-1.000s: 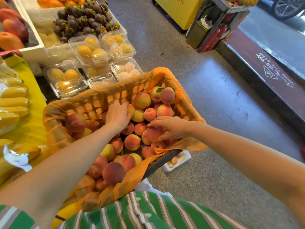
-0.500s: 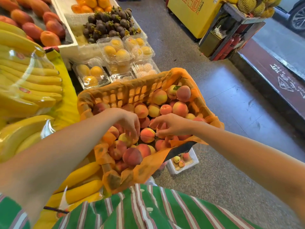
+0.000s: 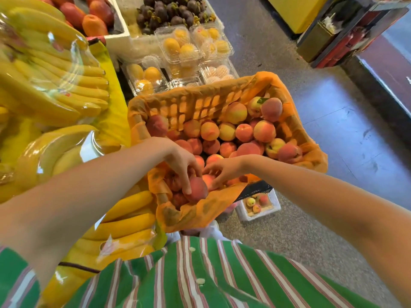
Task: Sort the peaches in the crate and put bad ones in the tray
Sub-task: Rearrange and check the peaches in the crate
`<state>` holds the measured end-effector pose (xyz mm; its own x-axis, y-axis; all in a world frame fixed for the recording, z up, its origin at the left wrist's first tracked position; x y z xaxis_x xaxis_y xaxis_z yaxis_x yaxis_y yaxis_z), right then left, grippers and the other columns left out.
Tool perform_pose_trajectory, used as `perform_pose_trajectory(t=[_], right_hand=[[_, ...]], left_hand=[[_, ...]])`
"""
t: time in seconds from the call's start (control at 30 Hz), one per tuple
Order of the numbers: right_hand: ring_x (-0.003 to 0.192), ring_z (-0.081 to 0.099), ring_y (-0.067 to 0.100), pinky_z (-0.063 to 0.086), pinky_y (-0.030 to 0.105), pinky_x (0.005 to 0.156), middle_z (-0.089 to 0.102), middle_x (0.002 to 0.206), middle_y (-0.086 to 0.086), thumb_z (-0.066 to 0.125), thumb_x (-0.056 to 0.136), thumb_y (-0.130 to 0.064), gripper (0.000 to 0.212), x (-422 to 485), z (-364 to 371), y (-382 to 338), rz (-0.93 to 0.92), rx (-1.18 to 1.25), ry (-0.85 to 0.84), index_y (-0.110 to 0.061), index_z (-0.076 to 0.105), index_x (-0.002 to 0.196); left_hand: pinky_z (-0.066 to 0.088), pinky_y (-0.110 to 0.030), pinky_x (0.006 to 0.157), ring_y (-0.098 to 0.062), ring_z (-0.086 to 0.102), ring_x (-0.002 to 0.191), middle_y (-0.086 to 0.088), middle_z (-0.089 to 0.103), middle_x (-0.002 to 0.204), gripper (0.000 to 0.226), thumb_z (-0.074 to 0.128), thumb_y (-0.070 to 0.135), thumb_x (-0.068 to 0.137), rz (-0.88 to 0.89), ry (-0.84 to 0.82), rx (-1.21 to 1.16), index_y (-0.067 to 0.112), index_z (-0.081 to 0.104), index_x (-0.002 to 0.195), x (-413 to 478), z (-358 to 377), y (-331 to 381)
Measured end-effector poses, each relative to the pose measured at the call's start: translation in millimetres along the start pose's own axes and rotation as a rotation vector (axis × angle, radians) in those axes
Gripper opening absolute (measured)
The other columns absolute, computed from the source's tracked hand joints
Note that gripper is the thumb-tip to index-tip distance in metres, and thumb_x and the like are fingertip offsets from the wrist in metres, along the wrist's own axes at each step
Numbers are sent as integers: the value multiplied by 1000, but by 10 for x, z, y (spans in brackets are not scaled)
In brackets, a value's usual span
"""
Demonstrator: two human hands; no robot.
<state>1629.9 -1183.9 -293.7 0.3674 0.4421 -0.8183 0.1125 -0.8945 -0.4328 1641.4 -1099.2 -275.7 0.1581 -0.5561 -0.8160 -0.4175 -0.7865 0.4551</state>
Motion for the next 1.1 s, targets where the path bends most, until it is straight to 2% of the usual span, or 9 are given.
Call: perform_pose_trajectory(t=[0.37, 0.47, 0.53, 0.63, 0.7, 0.8, 0.9, 1.03, 1.1], right_hand=[[115, 51, 15, 46, 32, 97, 49, 127, -6, 78, 77, -42, 64, -10, -96, 218, -13, 110, 79, -27, 48, 132], [105, 56, 8, 50, 23, 84, 54, 115, -15, 77, 78, -43, 60, -216, -281, 248, -24, 164, 122, -29, 50, 129], [105, 61, 14, 55, 31, 83, 59, 116, -7, 76, 76, -46, 60, -400, -439, 315, -17, 242, 175, -28, 53, 128], [104, 63, 19, 53, 35, 86, 63, 117, 4, 68, 85, -44, 46, -695, -608, 406, -3, 304, 224, -21, 58, 123], [101, 63, 11, 52, 28, 82, 64, 113, -2, 62, 86, -50, 45, -861, -708, 467, -6, 313, 248, -21, 60, 120], [92, 65, 13, 53, 24, 75, 65, 106, 1, 61, 82, -53, 51, -1076, -874, 589, 13, 314, 310, -17, 62, 117], [98, 62, 18, 51, 27, 80, 62, 108, -3, 69, 80, -53, 45, -1211, -986, 794, 62, 299, 353, -24, 60, 114], [100, 51, 6, 42, 17, 77, 53, 114, -8, 82, 74, -29, 50, -1284, -978, 972, 94, 157, 339, -34, 54, 115], [101, 49, 7, 43, 18, 79, 52, 117, -8, 86, 70, -23, 59, -1265, -916, 996, 92, 56, 312, -32, 53, 118]], left_hand=[[52, -34, 92, -12, 58, 106, 11, 60, 112, 54, 81, 44, 69, 47, -26, -93, 36, 58, 118, 58, 11, 4], [47, -28, 77, -6, 57, 86, 20, 62, 84, 24, 73, 46, 73, 95, 4, -190, 33, 66, 92, 21, -109, 42], [43, -32, 75, -13, 53, 81, 15, 59, 79, 26, 63, 53, 68, 118, 79, -324, 30, 64, 80, -26, -246, 36], [44, -39, 90, -24, 59, 96, -5, 61, 108, 46, 46, 59, 79, 63, 167, -670, 27, 51, 111, -37, -405, -93], [47, -30, 79, -24, 60, 98, -11, 60, 109, 41, 37, 51, 91, 71, 203, -861, 23, 39, 122, -24, -503, -88], [47, -29, 73, -25, 62, 89, -15, 65, 103, 52, 41, 53, 87, 149, 208, -1004, 12, 48, 119, 40, -634, 19], [50, -33, 80, -25, 64, 80, -17, 68, 97, 68, 58, 52, 71, 181, 233, -1071, 8, 53, 123, 198, -698, 48], [51, -38, 82, -25, 60, 95, -7, 59, 110, 39, 68, 31, 82, 248, 422, -934, 21, 53, 117, 301, -926, 151], [52, -41, 85, -23, 57, 101, -5, 52, 114, 51, 75, 19, 76, 218, 539, -836, 20, 49, 120, 322, -1045, 123]])
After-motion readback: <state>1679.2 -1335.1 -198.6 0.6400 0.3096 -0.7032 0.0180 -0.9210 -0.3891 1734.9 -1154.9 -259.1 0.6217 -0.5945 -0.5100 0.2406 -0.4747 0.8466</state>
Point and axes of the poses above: each hand's wrist, its own x-axis towards the middle knuckle, its own z-axis out of the palm, y = z × x, the point moved 9 cm from there along x, towards the middle knuckle
